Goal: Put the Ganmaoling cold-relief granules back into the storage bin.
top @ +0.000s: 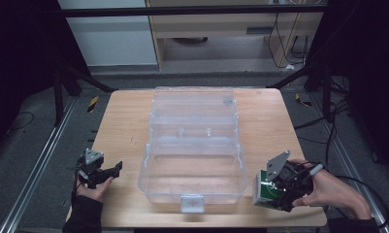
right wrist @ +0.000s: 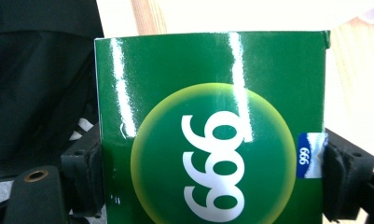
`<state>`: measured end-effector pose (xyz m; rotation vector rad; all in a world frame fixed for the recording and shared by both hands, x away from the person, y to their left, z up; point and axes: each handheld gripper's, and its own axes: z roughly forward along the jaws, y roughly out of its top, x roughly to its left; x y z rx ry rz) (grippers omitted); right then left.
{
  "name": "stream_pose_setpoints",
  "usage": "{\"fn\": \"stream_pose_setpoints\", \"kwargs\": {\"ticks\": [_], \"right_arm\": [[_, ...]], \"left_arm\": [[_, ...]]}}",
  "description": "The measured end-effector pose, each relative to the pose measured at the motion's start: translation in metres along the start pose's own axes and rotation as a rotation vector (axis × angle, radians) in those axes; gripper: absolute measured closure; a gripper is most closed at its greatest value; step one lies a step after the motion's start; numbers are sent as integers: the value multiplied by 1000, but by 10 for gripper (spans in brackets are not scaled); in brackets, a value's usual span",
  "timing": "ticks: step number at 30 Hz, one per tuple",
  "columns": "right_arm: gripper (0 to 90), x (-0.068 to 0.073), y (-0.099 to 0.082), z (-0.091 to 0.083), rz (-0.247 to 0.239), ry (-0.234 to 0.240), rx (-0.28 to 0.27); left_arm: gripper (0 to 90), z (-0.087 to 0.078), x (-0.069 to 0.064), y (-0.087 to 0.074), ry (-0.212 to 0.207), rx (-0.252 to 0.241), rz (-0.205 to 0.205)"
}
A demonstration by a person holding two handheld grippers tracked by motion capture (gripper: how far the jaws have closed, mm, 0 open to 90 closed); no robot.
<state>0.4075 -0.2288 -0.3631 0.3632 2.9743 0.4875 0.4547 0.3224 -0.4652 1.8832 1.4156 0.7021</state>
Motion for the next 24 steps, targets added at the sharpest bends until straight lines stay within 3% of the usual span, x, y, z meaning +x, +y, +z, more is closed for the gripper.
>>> {"fn": "stream_pose_setpoints", "kwargs": {"ticks": [12,24], "right_arm": [[159,-2,18,-30,-12,-37,-3],[159,-7,48,-41,-55,-54,-18]], "left_arm": [[234,0,0,0,0,1,-1],[234,0,1,0,2,3,-2]]}}
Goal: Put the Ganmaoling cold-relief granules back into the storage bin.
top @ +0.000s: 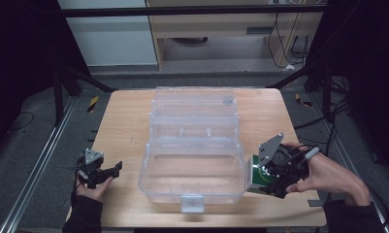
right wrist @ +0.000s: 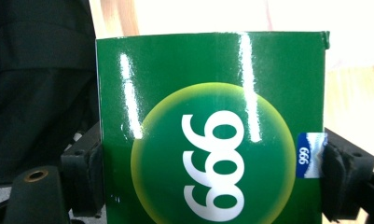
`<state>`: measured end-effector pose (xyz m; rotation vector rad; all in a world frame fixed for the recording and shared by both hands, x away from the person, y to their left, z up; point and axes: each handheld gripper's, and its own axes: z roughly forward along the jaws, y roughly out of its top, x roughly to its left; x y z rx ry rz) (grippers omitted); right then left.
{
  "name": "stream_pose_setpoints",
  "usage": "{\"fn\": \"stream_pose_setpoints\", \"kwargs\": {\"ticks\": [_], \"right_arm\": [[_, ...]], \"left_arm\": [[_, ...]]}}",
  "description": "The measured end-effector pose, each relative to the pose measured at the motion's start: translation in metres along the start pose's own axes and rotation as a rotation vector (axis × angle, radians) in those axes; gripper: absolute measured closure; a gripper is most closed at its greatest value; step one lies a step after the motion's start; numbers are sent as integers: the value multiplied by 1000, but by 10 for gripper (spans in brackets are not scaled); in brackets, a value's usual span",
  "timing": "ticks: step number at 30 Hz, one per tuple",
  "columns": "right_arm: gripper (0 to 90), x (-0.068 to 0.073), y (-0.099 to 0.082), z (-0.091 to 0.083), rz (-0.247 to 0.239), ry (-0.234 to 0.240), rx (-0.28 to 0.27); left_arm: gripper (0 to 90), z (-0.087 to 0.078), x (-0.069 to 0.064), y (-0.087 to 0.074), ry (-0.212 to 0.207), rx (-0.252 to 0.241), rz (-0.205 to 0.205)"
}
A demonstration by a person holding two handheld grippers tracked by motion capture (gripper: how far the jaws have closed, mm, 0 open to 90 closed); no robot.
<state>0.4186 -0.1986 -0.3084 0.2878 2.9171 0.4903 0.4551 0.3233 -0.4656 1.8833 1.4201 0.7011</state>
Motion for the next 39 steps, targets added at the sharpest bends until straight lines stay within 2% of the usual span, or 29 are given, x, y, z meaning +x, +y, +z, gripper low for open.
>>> {"fn": "stream_pose_setpoints", "kwargs": {"ticks": [12,26,39], "right_arm": [[159,-10,29,7,-19,-3,-10],[159,-13,56,22,-44,4,-17],[159,-14,70,40,-51,10,-41]], "left_arm": [[235,0,0,0,-2,1,-1],[236,1,0,0,-4,1,0],[236,1,0,0,-5,-2,-1]]}}
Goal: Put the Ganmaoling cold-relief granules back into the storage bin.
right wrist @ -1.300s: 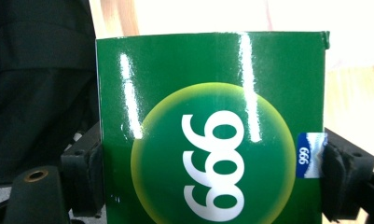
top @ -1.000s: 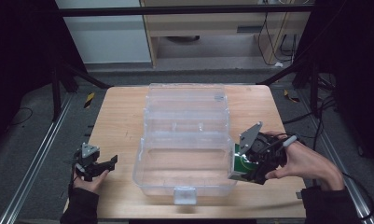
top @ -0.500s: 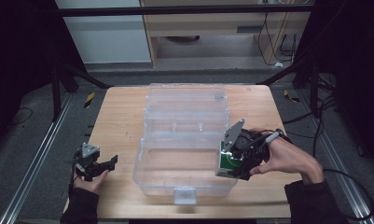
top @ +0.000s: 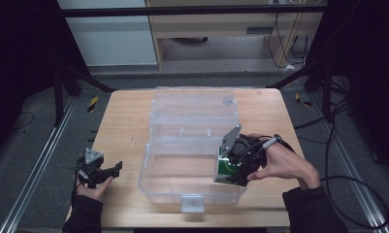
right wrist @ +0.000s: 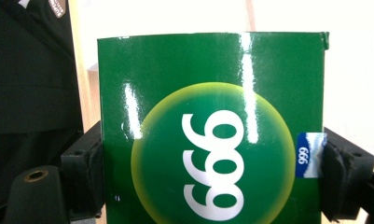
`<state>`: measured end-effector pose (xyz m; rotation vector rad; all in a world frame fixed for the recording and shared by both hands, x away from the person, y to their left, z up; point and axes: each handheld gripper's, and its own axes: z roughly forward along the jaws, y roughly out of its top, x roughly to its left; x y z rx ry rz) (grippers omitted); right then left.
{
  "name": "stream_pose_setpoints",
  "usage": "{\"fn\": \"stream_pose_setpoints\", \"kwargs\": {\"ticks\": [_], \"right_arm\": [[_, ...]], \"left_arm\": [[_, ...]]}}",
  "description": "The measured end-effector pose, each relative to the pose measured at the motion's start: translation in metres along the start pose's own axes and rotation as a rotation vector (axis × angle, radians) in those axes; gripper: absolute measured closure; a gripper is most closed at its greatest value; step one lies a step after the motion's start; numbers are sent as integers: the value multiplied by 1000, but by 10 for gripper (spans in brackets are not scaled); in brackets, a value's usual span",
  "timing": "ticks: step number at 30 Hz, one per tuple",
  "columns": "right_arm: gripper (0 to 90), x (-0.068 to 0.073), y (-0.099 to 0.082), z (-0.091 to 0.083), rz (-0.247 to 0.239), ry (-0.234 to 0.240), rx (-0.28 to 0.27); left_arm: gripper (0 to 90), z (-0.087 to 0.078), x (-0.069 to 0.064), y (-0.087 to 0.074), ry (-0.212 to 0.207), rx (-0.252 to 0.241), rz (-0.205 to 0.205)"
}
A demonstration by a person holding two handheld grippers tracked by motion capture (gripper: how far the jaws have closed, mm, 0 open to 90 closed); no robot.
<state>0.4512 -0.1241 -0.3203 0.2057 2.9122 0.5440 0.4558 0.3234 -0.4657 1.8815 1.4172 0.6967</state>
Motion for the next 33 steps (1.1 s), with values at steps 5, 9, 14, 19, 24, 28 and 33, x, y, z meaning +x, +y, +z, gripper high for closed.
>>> {"fn": "stream_pose_setpoints", "kwargs": {"ticks": [5,9,14,19,24,28,33], "right_arm": [[159,1,3,6,-3,6,15],[159,2,5,12,-15,5,27],[160,5,7,19,-30,9,45],[160,7,8,25,-34,5,63],[160,7,9,28,-38,0,68],[160,7,5,33,-22,4,64],[160,7,3,38,-31,0,77]], "left_arm": [[236,0,0,0,0,-1,0],[236,0,0,0,0,-2,0],[236,-1,0,0,0,-3,0],[236,-1,1,0,0,-4,0],[236,-1,1,0,0,-5,1],[236,-1,1,0,0,-4,0],[236,-1,0,0,-1,-4,1]]}}
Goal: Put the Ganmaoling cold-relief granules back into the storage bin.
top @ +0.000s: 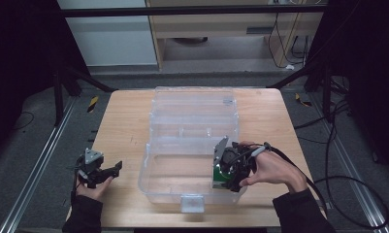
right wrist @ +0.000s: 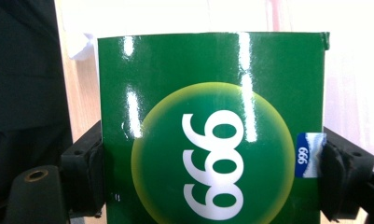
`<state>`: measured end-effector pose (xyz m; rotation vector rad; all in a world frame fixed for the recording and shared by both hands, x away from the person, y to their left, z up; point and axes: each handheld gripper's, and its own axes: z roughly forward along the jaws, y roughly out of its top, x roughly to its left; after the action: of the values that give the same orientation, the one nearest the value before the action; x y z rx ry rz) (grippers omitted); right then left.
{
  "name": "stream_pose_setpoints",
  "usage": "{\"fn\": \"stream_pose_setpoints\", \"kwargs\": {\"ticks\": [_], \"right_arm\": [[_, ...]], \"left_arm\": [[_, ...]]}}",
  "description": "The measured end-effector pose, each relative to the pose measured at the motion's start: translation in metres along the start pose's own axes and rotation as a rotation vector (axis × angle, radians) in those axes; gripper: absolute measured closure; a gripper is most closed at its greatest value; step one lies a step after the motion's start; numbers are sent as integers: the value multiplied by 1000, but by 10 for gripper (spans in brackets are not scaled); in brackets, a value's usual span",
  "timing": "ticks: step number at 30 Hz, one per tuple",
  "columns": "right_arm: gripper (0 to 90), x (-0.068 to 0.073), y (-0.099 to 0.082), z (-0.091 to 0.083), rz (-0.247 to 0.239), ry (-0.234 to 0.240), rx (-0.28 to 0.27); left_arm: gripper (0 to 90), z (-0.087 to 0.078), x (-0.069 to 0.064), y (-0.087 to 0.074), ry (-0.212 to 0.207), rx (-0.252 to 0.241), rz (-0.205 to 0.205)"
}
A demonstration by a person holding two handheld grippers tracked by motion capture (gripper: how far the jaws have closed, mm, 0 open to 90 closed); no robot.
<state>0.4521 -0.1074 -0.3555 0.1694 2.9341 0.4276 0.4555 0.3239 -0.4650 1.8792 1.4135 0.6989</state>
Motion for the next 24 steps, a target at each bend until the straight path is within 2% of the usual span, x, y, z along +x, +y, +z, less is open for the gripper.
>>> {"fn": "stream_pose_setpoints", "kwargs": {"ticks": [3,8,18,22,24], "right_arm": [[159,1,1,4,-5,-4,13],[158,0,-3,12,16,2,15],[155,1,-4,27,-12,-5,34],[154,-1,-8,34,16,13,19],[152,0,-9,38,-1,6,31]], "left_arm": [[236,0,0,0,0,0,0],[236,0,1,0,0,0,0],[236,-1,1,0,2,0,-2],[236,0,1,0,1,0,-1],[236,0,1,0,0,0,-1]]}}
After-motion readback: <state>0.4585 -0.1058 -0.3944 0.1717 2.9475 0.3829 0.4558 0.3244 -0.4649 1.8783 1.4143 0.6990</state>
